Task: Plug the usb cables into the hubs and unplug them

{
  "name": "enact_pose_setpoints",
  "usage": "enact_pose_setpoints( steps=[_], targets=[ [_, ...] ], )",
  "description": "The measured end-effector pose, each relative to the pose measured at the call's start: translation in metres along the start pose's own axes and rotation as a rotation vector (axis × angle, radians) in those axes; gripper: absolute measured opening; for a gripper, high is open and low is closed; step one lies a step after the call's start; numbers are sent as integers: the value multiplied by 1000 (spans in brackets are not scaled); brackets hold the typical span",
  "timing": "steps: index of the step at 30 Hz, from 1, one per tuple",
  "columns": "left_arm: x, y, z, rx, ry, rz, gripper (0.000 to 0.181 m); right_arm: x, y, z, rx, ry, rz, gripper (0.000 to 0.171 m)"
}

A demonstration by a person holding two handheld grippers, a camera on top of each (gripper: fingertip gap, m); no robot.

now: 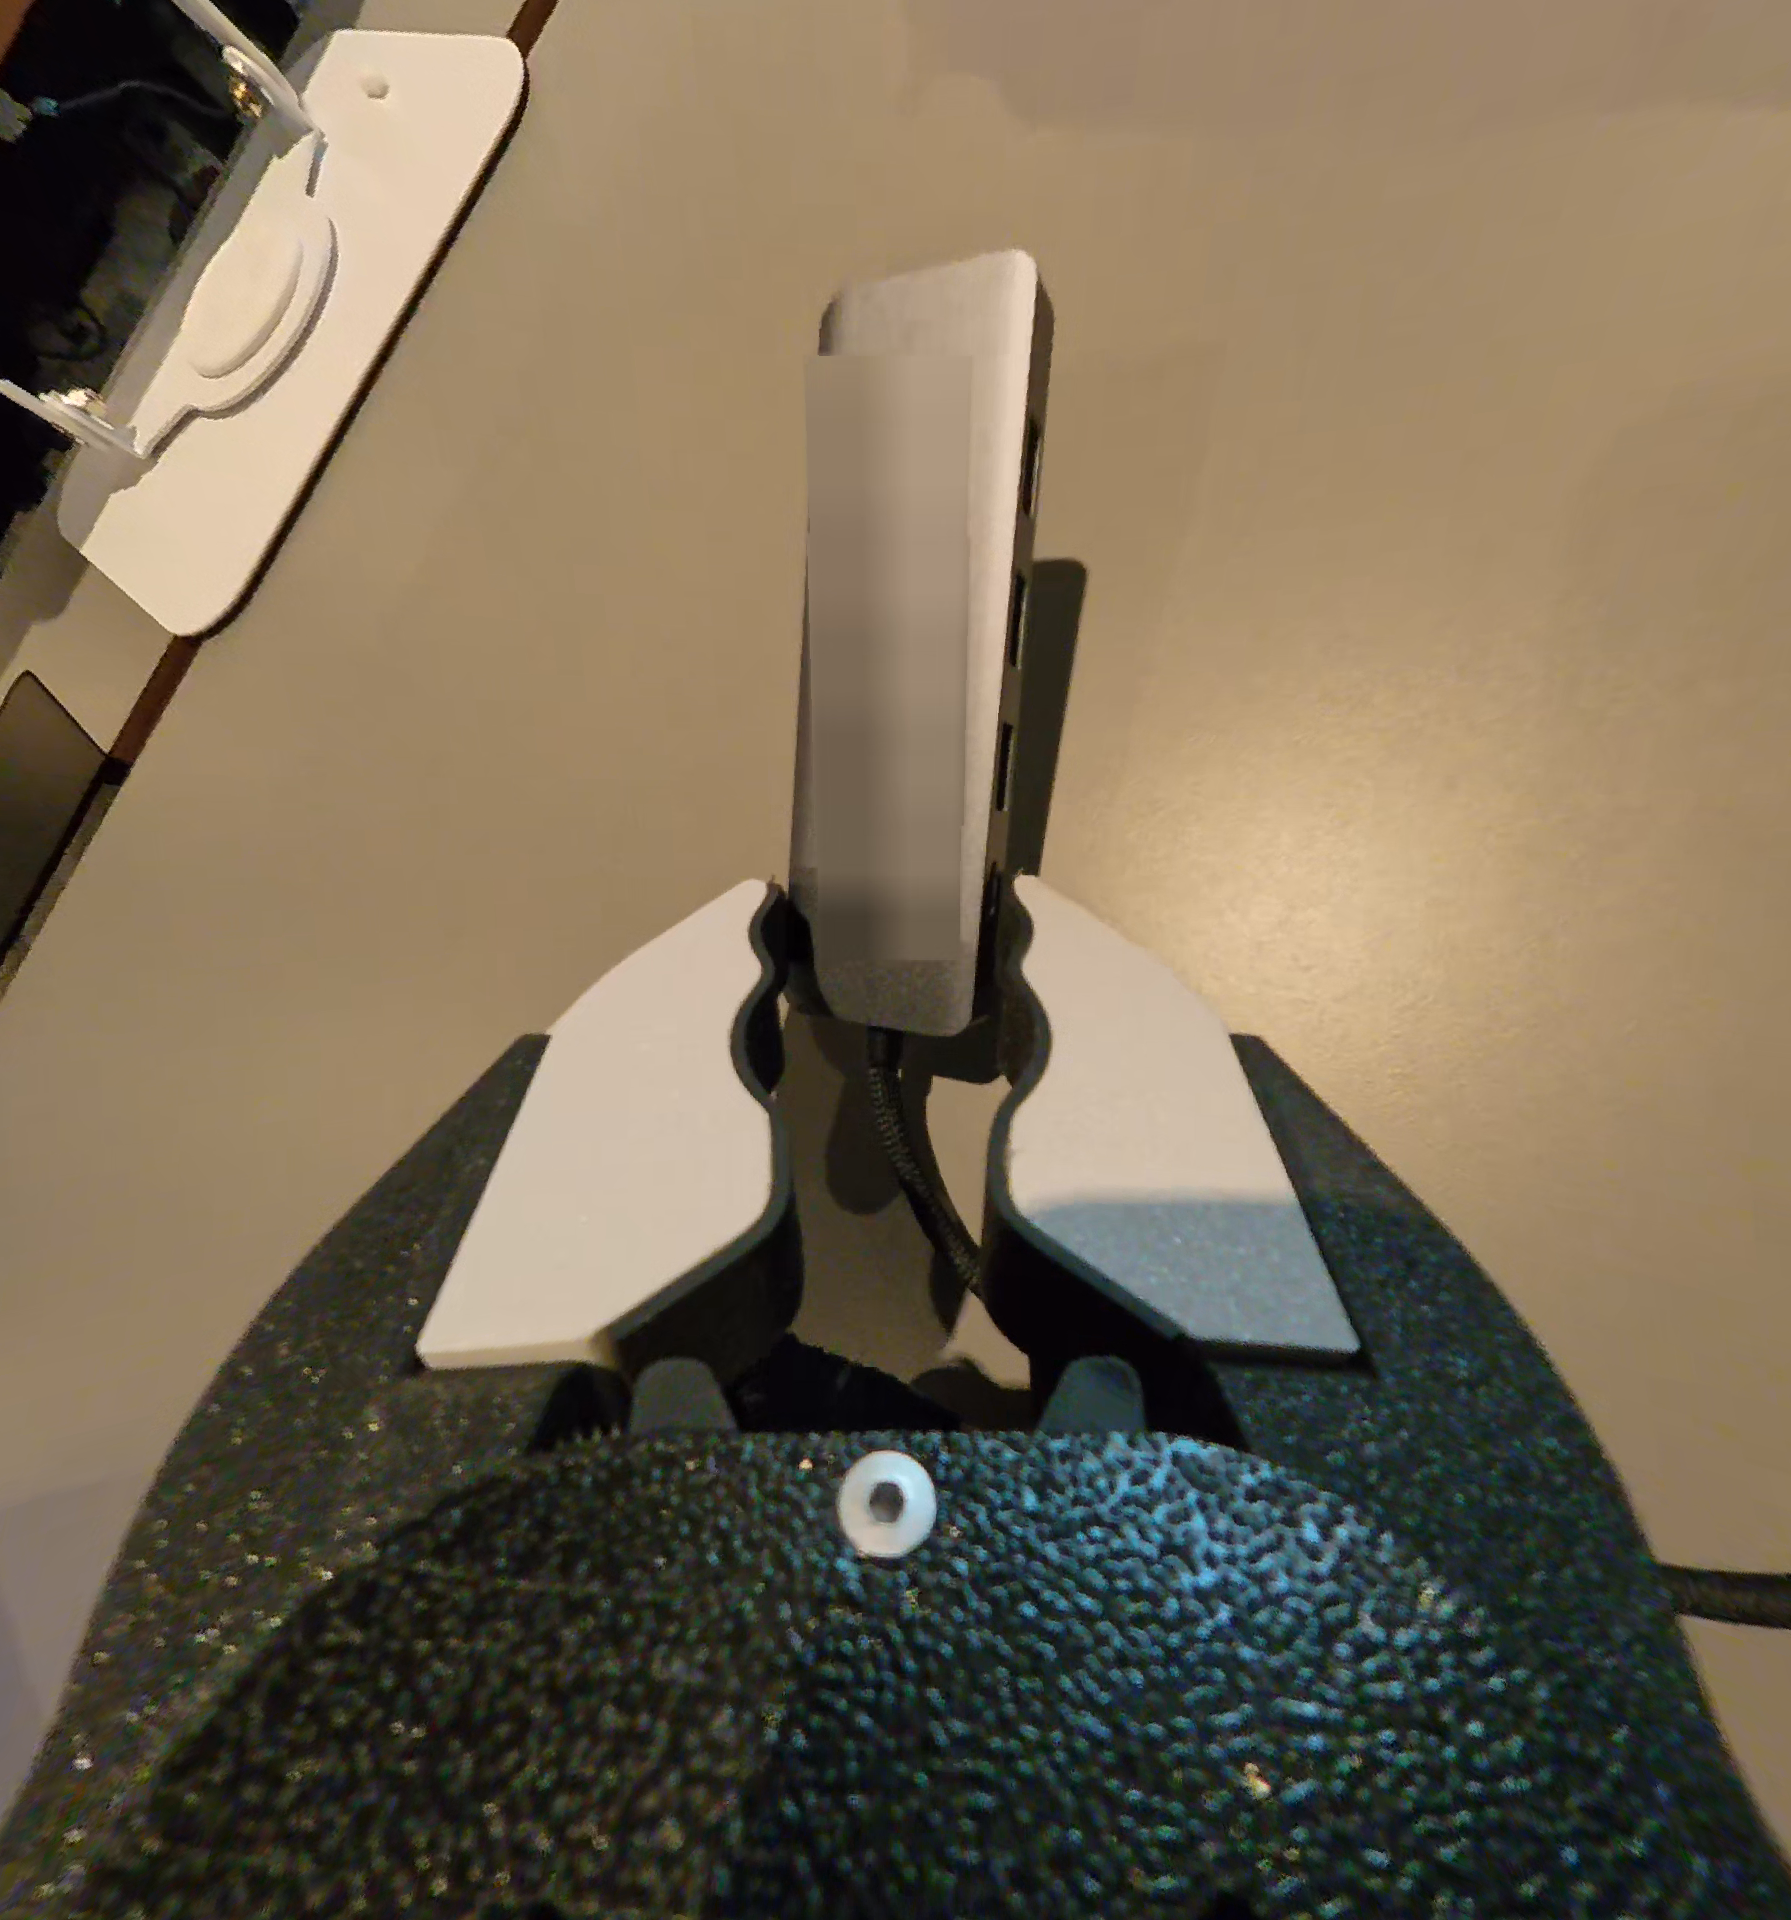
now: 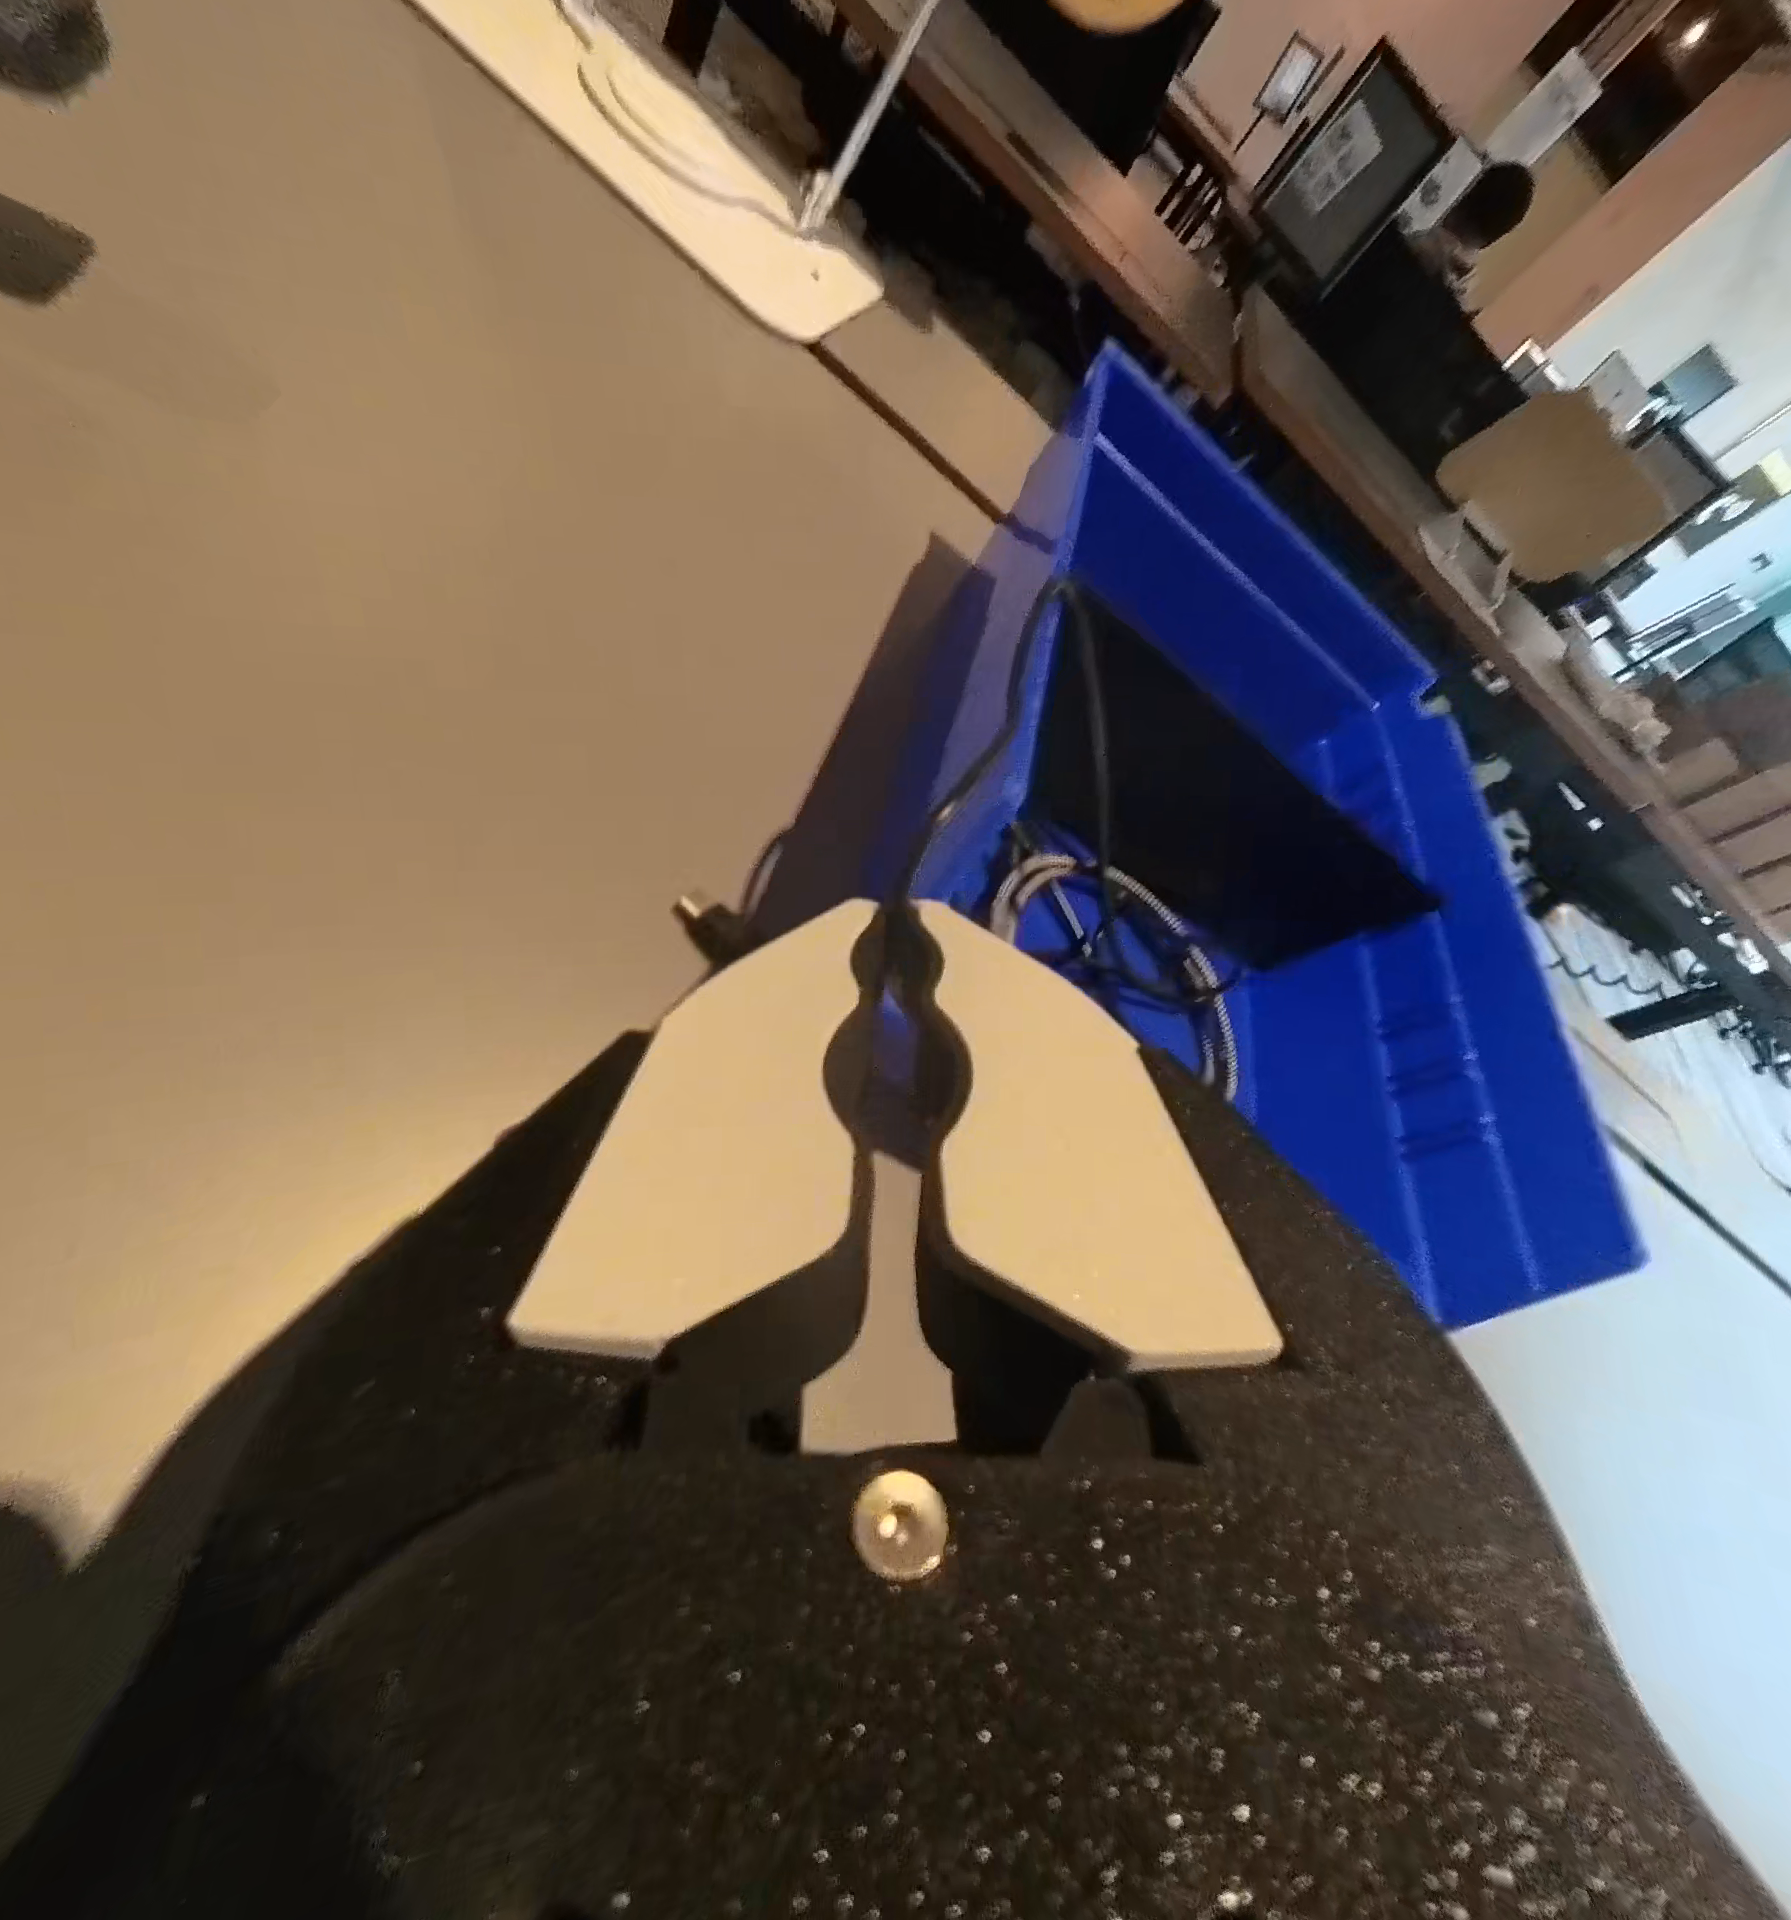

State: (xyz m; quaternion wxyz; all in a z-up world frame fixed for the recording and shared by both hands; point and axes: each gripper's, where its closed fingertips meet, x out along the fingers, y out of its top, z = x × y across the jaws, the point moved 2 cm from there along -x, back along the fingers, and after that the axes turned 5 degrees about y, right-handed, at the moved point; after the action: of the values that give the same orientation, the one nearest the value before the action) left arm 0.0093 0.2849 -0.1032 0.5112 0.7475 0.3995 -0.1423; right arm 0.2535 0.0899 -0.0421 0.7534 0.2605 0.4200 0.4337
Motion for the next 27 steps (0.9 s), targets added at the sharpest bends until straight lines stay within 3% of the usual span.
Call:
enact_pose_setpoints(
  steps=[6, 14, 19, 27],
  targets=[
    [0, 0, 0, 4, 5, -2, 37, -17, 43, 37, 8, -40, 100, 2],
    [0, -1, 1, 3, 4, -4, 37, -35, 92, 130, -120, -197, 158, 3],
    [0, -1, 0, -5, -1, -3, 38, -8, 70, 140, -197, -154, 143, 2],
    [0, -1, 0, -17, -5, 1, 37, 25, -3, 106, -250, -76, 96, 2]
  ],
)
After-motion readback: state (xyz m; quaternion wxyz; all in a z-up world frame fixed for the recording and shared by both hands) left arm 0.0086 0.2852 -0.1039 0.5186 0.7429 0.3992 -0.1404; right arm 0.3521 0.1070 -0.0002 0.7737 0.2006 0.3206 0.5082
